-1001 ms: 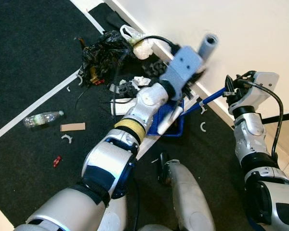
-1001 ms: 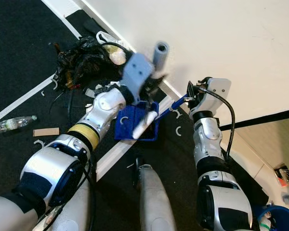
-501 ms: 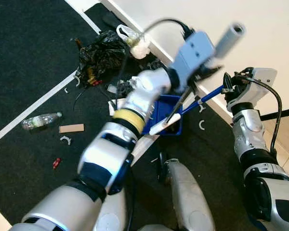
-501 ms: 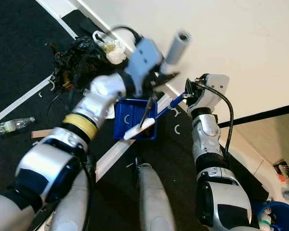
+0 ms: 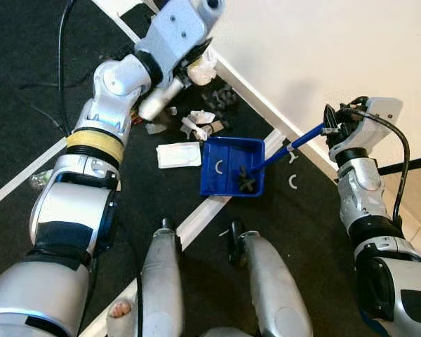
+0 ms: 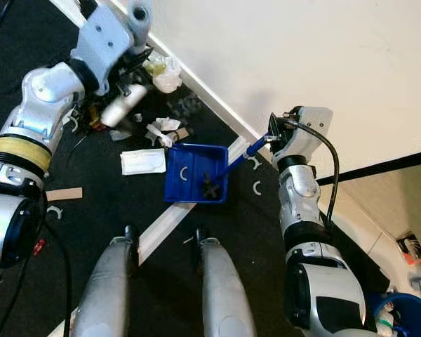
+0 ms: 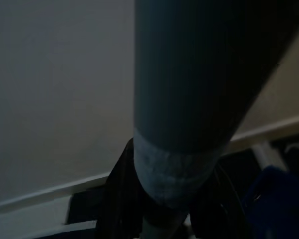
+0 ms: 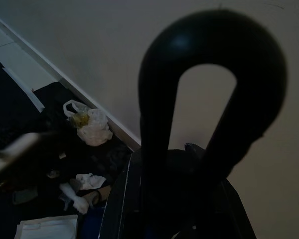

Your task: Sweep floor

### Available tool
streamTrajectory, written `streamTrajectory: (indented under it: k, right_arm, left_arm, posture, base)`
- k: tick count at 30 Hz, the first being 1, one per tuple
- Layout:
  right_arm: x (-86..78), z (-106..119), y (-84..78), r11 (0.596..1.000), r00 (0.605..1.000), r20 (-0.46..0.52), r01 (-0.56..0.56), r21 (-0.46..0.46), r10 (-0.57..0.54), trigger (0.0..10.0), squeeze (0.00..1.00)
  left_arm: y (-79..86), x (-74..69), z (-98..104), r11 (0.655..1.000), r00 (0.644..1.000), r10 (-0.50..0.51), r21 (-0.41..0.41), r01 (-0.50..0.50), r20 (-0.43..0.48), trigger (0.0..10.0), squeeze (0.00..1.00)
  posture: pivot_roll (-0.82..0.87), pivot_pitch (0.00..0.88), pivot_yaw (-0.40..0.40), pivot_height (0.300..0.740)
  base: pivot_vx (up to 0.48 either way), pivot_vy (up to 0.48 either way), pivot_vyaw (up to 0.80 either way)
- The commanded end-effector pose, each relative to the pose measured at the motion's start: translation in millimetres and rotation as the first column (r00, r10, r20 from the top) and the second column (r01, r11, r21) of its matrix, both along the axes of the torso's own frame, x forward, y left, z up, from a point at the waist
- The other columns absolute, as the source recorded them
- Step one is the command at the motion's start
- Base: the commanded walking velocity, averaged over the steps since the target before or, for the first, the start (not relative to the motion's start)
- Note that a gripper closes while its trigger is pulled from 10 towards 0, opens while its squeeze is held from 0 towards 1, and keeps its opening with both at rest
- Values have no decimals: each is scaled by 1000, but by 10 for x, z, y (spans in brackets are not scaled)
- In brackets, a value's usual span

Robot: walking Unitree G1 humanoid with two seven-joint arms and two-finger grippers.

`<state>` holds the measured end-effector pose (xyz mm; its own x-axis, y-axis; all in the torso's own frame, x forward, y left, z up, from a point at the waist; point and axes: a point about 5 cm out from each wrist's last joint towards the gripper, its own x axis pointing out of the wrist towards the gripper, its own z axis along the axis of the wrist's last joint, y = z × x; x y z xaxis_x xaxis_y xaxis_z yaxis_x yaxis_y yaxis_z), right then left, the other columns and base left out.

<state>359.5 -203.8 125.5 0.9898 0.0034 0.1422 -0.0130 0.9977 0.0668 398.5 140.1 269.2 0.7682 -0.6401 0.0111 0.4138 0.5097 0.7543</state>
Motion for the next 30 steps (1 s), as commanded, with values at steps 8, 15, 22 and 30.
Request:
streamTrajectory:
  k: [8, 15, 22, 30]
  right_arm:
    - [-276, -624, 7, 1000, 966, -259, 1, 16, 4, 10000, 0]
    - [-335, -674, -1, 1000, 966, -257, 4, 11, -1, 10000, 0]
    - [-383, -699, 0, 1000, 970, -244, 4, 6, -3, 10000, 0]
    - [-401, -715, 3, 1000, 969, -248, 4, 4, -3, 10000, 0]
  left_arm:
    - [-136, -66, -745, 980, 999, 37, 197, -39, 12, 10000, 0]
    - [-501, -155, -986, 994, 997, -32, 104, 39, -65, 10000, 0]
    - [-927, -211, -1078, 987, 980, -49, -162, 18, -194, 10000, 0]
    - [-1315, -285, -1067, 900, 917, -169, -436, -5, -360, 10000, 0]
  posture:
    - [16, 487, -123, 740]
    - [2, 482, -106, 740]
    - [-4, 475, -94, 740]
    - [-4, 478, -91, 740]
  base:
    - [0, 0, 0]
    - [0, 0, 0]
    - [0, 0, 0]
    - [0, 0, 0]
